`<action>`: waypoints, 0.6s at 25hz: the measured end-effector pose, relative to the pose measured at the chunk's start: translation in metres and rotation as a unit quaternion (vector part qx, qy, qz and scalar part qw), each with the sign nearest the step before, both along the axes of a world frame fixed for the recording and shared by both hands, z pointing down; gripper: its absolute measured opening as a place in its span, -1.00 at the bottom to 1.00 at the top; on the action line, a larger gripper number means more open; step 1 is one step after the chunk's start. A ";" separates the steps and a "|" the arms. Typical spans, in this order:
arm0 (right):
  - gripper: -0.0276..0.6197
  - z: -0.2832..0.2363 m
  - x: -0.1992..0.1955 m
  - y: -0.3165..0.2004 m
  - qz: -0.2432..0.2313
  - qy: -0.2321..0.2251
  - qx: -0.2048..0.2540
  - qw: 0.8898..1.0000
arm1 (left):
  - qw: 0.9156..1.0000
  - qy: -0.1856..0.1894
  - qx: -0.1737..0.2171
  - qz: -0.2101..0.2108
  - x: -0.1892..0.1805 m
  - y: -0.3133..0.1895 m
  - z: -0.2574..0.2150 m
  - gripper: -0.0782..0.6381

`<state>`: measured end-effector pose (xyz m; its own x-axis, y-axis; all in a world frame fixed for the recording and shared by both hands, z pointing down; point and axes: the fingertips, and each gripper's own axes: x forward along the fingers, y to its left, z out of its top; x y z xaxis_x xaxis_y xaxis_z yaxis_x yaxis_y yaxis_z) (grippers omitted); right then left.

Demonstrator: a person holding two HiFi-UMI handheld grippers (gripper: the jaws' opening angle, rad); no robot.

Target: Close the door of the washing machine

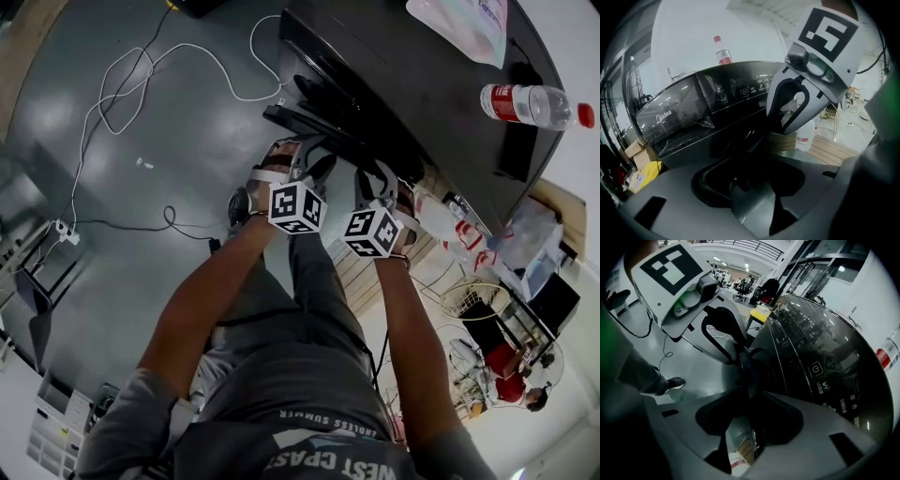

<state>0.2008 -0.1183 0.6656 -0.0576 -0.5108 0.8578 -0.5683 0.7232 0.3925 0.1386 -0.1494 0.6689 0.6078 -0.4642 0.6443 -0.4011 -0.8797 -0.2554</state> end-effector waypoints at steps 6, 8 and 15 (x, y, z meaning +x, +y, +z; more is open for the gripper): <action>-0.36 0.000 0.007 -0.016 0.026 0.010 0.014 1.000 | 1.000 -0.005 0.015 0.014 0.010 -0.021 -0.001 -0.18; -0.36 0.000 0.009 -0.021 0.033 0.013 0.019 0.999 | 1.000 -0.004 0.020 0.015 0.012 -0.027 -0.001 -0.18; -0.34 0.001 0.018 -0.037 0.072 0.030 0.045 0.996 | 1.000 -0.005 0.016 -0.004 0.023 -0.048 -0.001 -0.18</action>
<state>0.2184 -0.1551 0.6670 0.0724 -0.5843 0.8083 -0.6370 0.5966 0.4883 0.1613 -0.1969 0.6680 0.5975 -0.4889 0.6356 -0.4046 -0.8682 -0.2874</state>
